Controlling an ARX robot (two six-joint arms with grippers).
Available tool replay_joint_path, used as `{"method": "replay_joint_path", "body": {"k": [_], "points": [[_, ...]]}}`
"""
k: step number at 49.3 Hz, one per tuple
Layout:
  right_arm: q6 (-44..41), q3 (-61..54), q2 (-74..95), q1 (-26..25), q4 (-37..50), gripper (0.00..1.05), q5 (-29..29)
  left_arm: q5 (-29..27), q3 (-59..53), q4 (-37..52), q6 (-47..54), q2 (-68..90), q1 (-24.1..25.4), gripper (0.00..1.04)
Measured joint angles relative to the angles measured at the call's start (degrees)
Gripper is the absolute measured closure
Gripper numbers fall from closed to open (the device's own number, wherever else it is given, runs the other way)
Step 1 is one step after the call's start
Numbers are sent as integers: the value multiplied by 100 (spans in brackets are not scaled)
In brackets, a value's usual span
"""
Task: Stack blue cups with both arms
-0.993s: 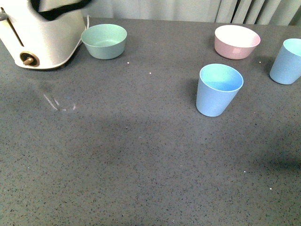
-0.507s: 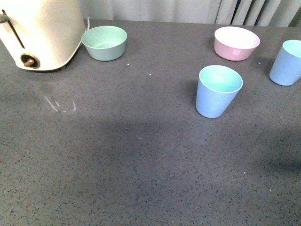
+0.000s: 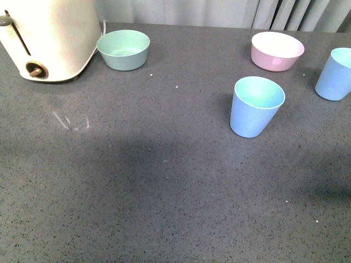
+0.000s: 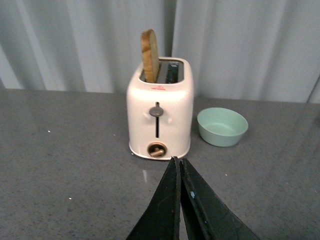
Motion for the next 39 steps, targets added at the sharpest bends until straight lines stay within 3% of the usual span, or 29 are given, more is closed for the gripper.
{"method": "replay_joint_path", "body": {"k": [5, 39], "points": [[0, 0, 0, 0, 0, 9, 4, 11, -205, 118, -2, -127, 168, 103], [0, 0, 2, 0, 0, 9, 4, 72, -308, -2459, 0, -2918, 177, 103]]}}
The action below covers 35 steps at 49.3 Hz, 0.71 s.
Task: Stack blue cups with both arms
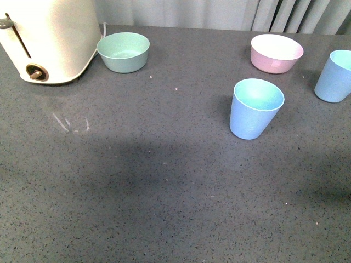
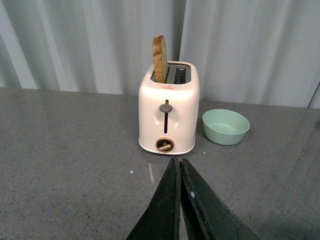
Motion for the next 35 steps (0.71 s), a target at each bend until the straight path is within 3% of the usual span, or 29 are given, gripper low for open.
{"method": "replay_joint_path", "body": {"k": [25, 29, 35], "points": [[0, 0, -2, 0, 0, 9, 0, 0, 0, -787, 0, -789, 0, 103], [0, 0, 0, 0, 0, 9, 0, 0, 2, -1648, 0, -1451, 0, 103], [0, 0, -2, 0, 0, 9, 0, -2, 2, -1799, 0, -1770, 0, 103]]}}
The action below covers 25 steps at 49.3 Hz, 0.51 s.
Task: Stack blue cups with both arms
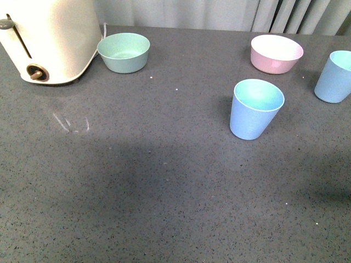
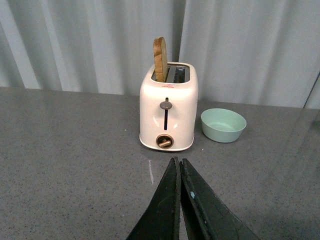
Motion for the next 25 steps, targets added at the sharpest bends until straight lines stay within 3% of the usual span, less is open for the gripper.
{"method": "replay_joint_path", "body": {"k": [10, 15, 18, 20, 25], "points": [[0, 0, 0, 0, 0, 9, 0, 0, 0, -20, -2, 0, 0, 103], [17, 4, 11, -4, -11, 9, -33, 2, 0, -20, 0, -2, 0, 87], [358, 369, 610, -433, -968, 9, -1152, 2, 0, -20, 0, -2, 0, 74], [391, 542, 1071, -697, -1165, 9, -1615, 2, 0, -20, 0, -2, 0, 69], [199, 1043, 2594, -1475, -645, 9, -2293, 2, 0, -22, 0, -2, 0, 51]]}}
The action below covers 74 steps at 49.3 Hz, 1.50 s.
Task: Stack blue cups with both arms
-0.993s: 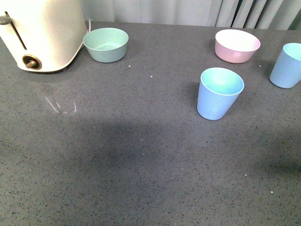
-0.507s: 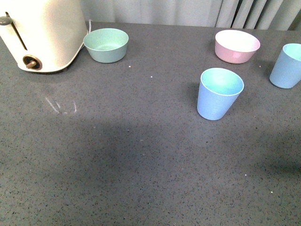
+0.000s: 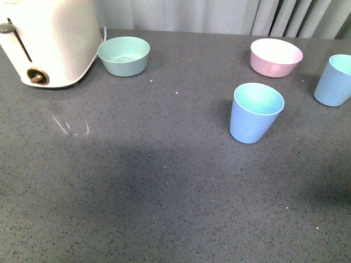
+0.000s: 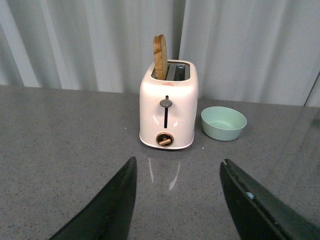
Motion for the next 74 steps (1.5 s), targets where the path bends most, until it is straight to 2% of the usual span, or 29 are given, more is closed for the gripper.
{"method": "replay_joint_path", "body": {"k": [4, 9, 12, 20, 32, 40, 67, 74], "points": [[-420, 702, 1499, -328, 798, 9, -70, 0, 0, 0, 0, 0, 0, 34], [-1040, 1471, 3073, -247, 1574, 9, -15, 0, 0, -2, 0, 0, 0, 14], [-1421, 1823, 3768, -149, 1880, 9, 101, 0, 0, -2, 4, 0, 0, 7], [-2273, 2804, 5403, 116, 2168, 9, 555, 0, 0, -2, 11, 0, 0, 9], [-3086, 4269, 7291, 612, 1687, 9, 1117, 0, 0, -2, 9, 0, 0, 9], [-3591, 4876, 7893, 894, 1604, 9, 1556, 0, 0, -2, 9, 0, 0, 9], [-3770, 5565, 9138, 1235, 1650, 9, 1930, 0, 0, -2, 9, 0, 0, 9], [-3740, 5637, 9272, 1244, 1738, 30, 2002, 0, 0, -2, 9, 0, 0, 9]]}}
